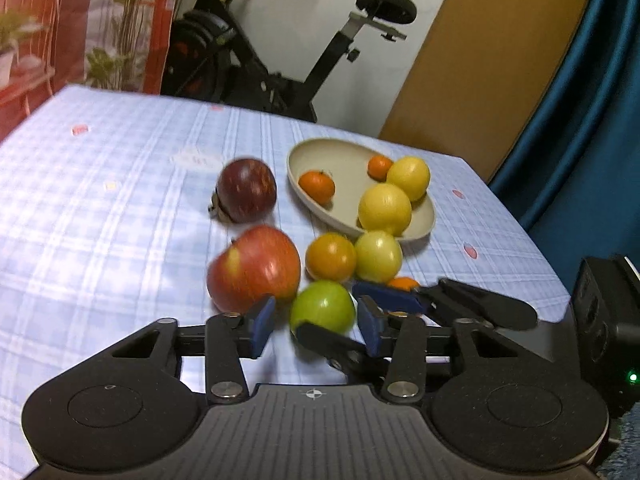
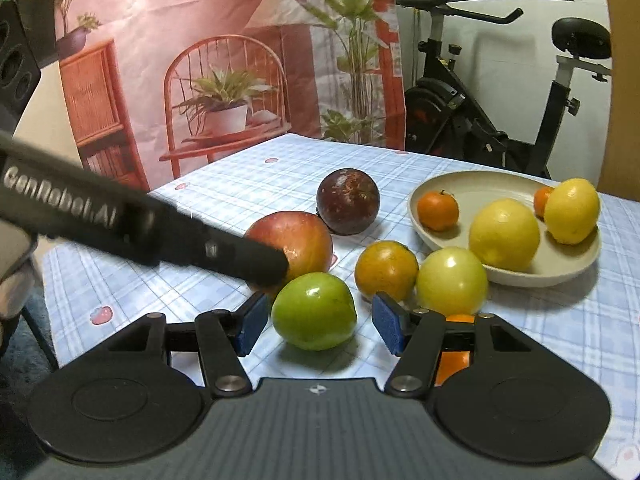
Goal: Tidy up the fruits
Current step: 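Move both tools down to the green apple in the pile, then close both tools around the green apple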
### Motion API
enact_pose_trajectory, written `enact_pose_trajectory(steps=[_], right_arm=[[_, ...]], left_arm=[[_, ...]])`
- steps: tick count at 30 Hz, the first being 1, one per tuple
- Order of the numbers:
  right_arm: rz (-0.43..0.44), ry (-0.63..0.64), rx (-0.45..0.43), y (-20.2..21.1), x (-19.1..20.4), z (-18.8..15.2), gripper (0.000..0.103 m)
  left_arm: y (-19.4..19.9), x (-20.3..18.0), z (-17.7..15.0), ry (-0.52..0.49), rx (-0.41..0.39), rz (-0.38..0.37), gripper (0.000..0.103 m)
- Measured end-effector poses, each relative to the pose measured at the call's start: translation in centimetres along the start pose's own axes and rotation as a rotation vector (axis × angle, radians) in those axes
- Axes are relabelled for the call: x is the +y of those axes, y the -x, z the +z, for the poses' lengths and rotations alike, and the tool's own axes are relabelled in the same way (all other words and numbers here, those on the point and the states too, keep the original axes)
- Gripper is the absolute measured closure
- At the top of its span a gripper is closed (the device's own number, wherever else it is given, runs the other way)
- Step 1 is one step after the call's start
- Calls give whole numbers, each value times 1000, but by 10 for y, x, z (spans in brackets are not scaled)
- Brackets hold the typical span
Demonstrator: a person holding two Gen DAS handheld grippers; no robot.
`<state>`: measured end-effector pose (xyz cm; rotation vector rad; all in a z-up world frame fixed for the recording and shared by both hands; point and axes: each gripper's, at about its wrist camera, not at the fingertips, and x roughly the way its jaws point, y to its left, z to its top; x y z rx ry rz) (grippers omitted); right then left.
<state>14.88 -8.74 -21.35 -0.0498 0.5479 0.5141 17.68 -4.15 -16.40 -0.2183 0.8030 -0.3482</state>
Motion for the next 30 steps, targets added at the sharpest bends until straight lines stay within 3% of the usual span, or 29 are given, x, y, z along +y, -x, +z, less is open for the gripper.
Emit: enact_pose_trajectory(steps=[6, 12, 30], right_arm=[[12, 20, 54, -13, -1, -1, 44], [23, 13, 50, -9, -3, -6, 50], [70, 45, 56, -8, 0, -7, 50]], left_arm=[[-4, 5, -8, 32, 0, -2, 59], [-6, 6, -11, 54, -10, -19, 59], [-18, 10, -17, 77, 0, -17, 56]])
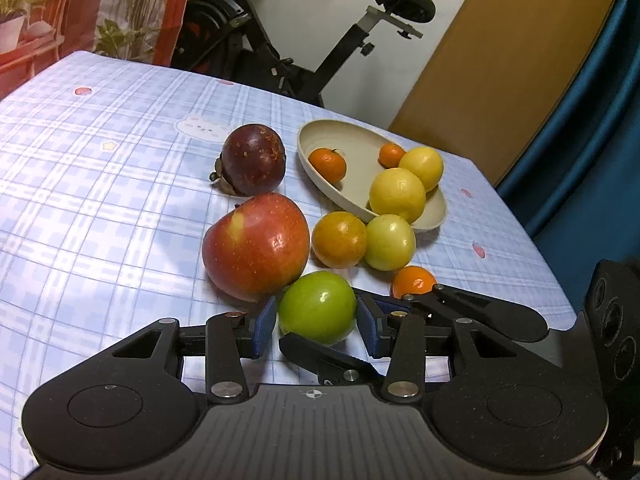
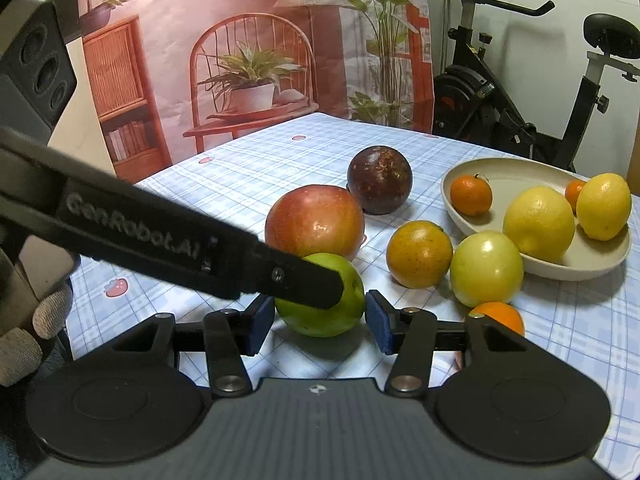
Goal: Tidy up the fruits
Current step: 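Close both tools around the green apple, then lift the green apple with both tools and carry it over the plate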
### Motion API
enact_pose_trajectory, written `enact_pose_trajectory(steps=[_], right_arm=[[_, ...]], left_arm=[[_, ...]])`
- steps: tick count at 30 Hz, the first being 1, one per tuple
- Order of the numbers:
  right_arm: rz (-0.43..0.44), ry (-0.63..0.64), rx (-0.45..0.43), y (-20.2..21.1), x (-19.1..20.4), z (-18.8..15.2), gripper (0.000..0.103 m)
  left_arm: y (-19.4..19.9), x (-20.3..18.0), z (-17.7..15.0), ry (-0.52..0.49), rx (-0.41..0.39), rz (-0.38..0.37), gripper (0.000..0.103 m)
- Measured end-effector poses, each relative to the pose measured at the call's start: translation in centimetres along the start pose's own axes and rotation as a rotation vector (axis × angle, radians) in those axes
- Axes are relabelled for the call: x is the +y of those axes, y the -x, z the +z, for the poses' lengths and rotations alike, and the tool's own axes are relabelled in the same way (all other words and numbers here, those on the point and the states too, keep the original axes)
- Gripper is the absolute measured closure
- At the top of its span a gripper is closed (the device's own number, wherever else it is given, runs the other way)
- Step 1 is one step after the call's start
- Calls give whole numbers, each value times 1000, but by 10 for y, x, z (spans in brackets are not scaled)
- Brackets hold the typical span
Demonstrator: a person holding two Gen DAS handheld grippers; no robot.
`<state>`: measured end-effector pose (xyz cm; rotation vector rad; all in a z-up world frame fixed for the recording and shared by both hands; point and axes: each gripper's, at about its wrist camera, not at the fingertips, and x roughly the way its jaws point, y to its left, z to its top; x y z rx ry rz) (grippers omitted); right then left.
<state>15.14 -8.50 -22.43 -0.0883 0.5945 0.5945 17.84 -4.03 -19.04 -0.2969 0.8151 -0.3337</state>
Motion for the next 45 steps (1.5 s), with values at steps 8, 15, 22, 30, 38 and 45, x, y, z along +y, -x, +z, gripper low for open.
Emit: enact_pose_trajectory(steps=[8, 15, 22, 30, 38, 45], right_arm=[[-3, -10, 10, -2, -2, 1, 50], [4, -19, 9, -2, -2, 0, 50], [5, -20, 8, -2, -2, 0, 50], [-6, -30, -5, 2, -2, -2, 50], [-41, -83, -20, 22, -2, 3, 50], [-78, -110, -76, 48, -8, 15, 50]], left_arm=[[-2, -1, -3, -21, 2, -11, 57], [-2, -3, -3, -33, 0, -5, 57], [-3, -4, -3, -35, 1, -4, 57], [-1, -6, -2, -49, 6, -11, 57], [7, -28, 2, -109, -12, -18, 57], [19, -50, 18, -159, -52, -35, 57]])
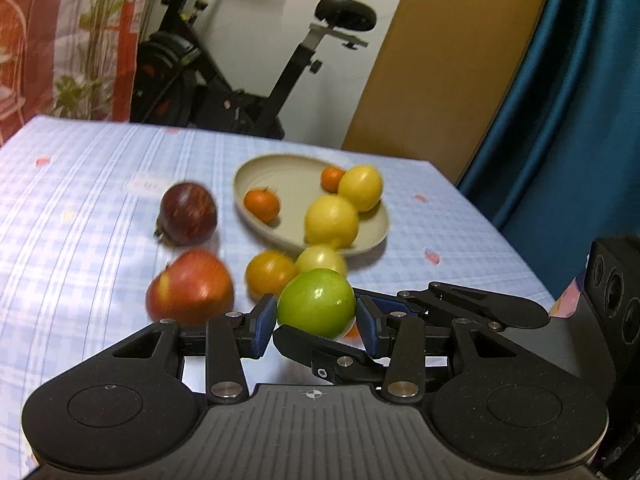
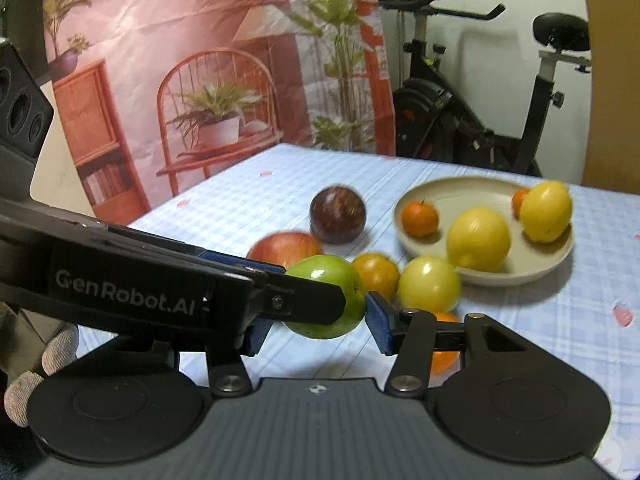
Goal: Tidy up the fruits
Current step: 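Lift the green apple with both tools and carry it over the plate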
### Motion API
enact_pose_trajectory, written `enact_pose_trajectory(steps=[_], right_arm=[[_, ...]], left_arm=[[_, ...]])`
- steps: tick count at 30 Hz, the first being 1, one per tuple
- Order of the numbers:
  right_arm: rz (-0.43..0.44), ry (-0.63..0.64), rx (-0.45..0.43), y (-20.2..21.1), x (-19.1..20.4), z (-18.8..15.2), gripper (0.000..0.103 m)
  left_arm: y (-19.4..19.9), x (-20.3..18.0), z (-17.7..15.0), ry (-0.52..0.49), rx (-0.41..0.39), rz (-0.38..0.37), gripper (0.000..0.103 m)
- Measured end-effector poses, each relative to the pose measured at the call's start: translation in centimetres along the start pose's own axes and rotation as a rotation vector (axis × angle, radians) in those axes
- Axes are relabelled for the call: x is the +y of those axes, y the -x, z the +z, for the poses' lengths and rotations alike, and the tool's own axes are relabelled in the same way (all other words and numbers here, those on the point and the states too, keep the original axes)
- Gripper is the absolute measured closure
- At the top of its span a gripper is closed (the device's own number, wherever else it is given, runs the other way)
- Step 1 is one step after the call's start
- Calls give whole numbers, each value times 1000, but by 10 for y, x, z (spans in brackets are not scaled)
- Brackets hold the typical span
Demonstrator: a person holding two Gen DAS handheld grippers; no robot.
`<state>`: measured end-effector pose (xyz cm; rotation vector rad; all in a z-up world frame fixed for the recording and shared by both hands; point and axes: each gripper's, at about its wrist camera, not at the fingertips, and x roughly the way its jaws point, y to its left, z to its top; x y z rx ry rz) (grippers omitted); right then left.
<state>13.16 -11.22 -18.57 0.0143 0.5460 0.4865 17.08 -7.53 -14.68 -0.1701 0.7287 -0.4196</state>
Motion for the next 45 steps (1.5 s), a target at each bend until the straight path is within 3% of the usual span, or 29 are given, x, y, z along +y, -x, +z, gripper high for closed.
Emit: enact_pose_trajectory(steps=[12, 27, 38, 45], right_arm=[[-60, -60, -69, 26, -34, 37, 50], [-143, -116, -64, 14, -103, 49, 50], [-207, -194, -8, -20, -147, 41, 50], [-230, -199, 10, -33, -158, 38, 50]], left_arm=[[-18, -31, 47, -70, 2, -59, 57], [-93, -49, 79, -90, 75, -121, 57], [-156, -50, 90, -72, 149, -83, 57], [-171, -56, 92, -81, 160, -63, 57]])
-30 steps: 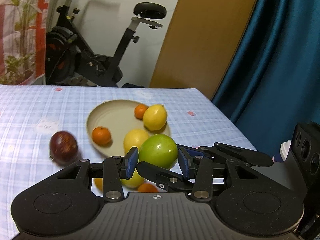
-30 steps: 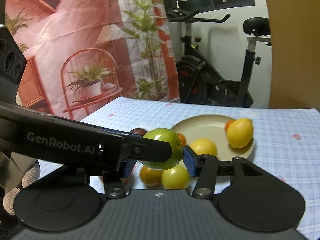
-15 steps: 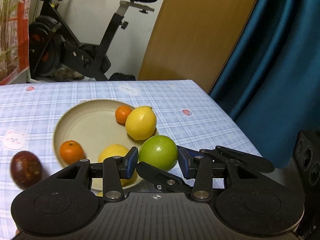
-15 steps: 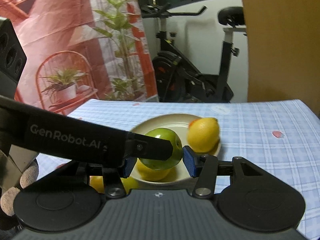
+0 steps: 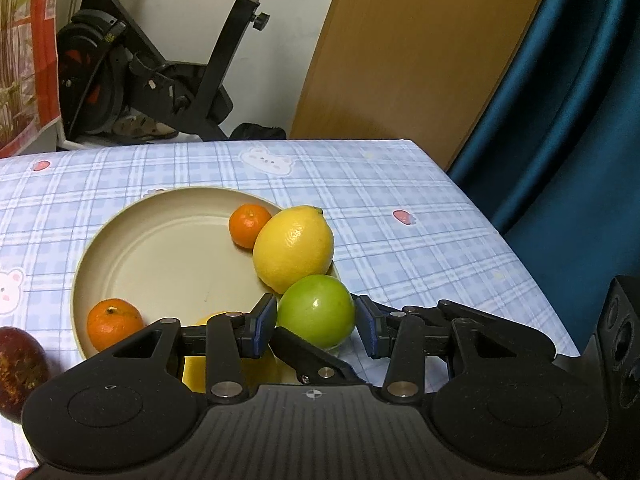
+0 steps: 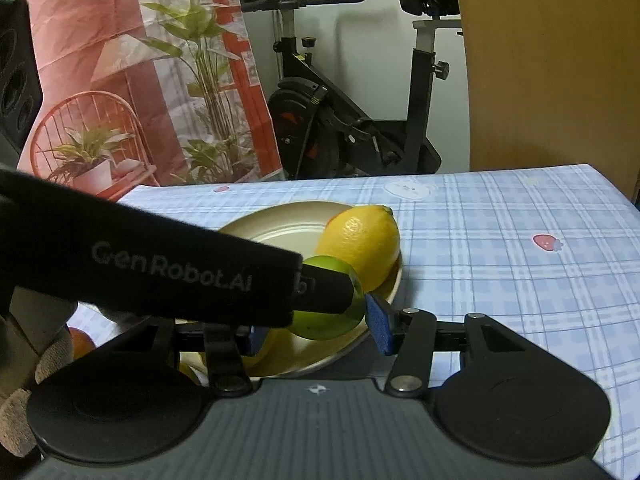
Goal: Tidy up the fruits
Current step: 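Lift the green apple with both tools and carry it over the plate, then lower the green apple onto the plate and open both tools, then move both tools down to the large red apple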
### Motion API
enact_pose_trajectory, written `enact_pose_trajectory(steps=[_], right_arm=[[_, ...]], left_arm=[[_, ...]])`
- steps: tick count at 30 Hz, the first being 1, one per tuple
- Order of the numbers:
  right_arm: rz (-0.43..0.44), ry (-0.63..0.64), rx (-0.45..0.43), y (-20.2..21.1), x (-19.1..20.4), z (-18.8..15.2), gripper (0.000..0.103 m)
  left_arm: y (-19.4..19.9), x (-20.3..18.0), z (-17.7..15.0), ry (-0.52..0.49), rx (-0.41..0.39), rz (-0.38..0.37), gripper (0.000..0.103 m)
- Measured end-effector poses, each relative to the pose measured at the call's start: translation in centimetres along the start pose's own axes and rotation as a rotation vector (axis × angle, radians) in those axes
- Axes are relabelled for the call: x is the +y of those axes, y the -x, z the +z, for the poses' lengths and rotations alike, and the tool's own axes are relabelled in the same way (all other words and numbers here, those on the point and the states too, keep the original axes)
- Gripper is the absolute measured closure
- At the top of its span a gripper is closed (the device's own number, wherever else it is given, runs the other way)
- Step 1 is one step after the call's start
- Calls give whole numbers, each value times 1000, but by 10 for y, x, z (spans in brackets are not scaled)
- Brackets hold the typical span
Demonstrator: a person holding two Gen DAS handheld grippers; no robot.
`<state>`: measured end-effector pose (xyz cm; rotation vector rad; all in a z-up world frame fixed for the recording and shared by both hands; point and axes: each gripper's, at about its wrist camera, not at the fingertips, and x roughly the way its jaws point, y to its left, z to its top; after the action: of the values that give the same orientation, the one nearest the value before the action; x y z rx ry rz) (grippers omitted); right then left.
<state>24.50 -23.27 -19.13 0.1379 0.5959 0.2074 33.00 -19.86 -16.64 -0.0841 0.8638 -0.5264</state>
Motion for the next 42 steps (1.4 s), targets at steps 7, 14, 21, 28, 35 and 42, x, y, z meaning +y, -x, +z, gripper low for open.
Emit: enact_pose_trajectory(steps=[7, 14, 21, 28, 35, 42], right_arm=[[-52, 31, -6, -4, 6, 0, 50], [-54, 16, -23, 3, 10, -1, 50], [-4, -26, -103, 32, 24, -12, 50], [67, -18, -151, 51, 53, -35, 50], [93, 39, -148, 53, 69, -48, 50], [110, 60, -133, 57, 74, -63, 50]], left_arm=[[2, -4, 0, -9, -9, 20, 57], [15, 3, -2, 13, -40, 74, 57], [56, 16, -5, 8, -105, 77, 57], [98, 39, -20, -8, -160, 123, 57], [126, 64, -35, 3, -162, 148, 57], [138, 77, -55, 32, -155, 142, 57]])
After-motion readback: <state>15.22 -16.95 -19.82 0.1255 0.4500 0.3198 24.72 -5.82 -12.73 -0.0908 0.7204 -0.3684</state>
